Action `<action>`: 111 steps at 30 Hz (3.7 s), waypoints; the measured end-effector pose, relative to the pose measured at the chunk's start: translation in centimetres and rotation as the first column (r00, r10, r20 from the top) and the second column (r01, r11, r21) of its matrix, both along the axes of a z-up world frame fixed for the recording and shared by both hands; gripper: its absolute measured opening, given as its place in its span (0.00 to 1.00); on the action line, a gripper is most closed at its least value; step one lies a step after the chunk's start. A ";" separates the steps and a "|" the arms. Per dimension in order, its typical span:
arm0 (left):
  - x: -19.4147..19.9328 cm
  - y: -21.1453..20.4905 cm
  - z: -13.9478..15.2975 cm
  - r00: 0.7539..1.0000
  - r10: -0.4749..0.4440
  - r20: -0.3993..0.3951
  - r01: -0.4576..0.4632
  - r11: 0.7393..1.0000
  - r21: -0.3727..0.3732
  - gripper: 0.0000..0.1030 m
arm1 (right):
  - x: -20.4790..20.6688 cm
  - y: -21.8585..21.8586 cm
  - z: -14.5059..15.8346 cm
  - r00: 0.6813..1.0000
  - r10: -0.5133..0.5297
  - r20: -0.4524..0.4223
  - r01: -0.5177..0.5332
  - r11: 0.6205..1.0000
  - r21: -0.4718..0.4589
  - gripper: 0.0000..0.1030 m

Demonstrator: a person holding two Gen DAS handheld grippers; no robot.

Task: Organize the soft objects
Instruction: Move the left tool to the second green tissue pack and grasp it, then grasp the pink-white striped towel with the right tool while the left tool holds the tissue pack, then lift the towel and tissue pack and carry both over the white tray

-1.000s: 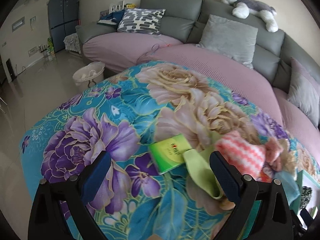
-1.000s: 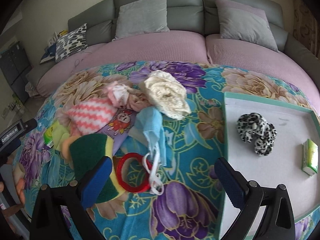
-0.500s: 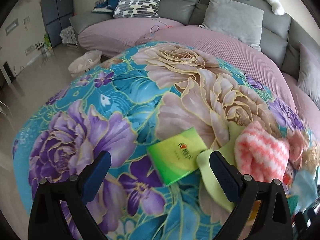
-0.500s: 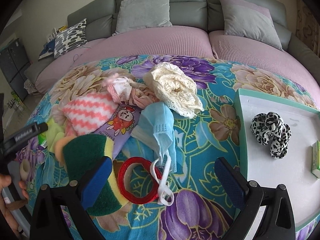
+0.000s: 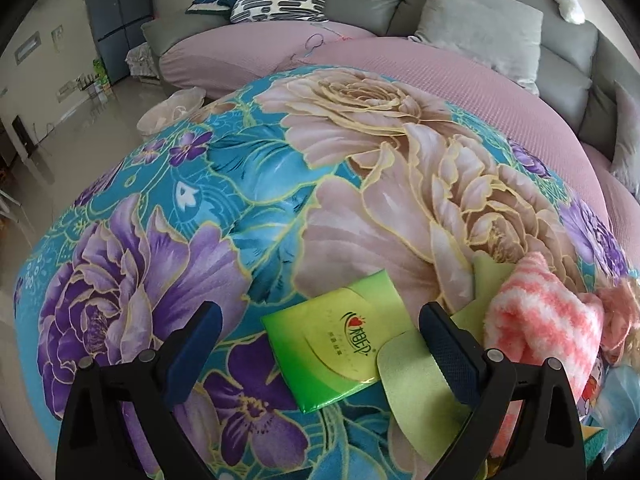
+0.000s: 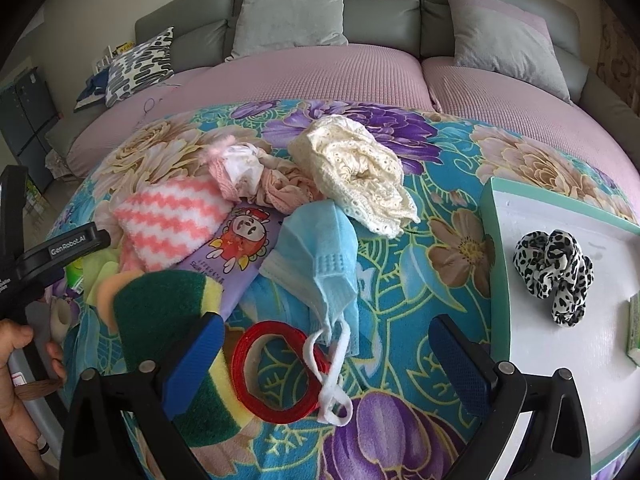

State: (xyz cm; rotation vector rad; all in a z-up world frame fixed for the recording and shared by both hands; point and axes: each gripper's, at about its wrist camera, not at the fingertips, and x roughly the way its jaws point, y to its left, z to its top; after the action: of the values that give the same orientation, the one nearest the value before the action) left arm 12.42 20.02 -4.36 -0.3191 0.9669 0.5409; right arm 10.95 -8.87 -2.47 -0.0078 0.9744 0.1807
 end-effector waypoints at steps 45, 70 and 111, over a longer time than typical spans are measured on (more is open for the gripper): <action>-4.1 3.8 0.8 0.995 0.071 0.065 -0.048 0.950 -0.308 0.65 | -2.0 5.3 4.5 0.965 0.157 0.209 -0.160 0.987 -0.004 1.00; -4.2 4.8 0.5 0.997 0.055 0.059 -0.033 0.948 -0.317 0.66 | 1.3 15.8 0.8 0.931 0.344 0.124 -0.338 0.939 -0.072 0.52; -3.2 3.9 0.0 0.998 0.066 0.002 -0.065 0.978 -0.196 0.66 | -1.7 7.1 9.2 0.931 0.136 0.339 -0.149 0.989 0.013 0.10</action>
State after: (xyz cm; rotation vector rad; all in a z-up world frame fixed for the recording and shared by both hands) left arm 9.18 23.94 -4.31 -0.5313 1.0066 0.5044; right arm 9.20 -1.74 6.70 -0.0726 0.6269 0.3210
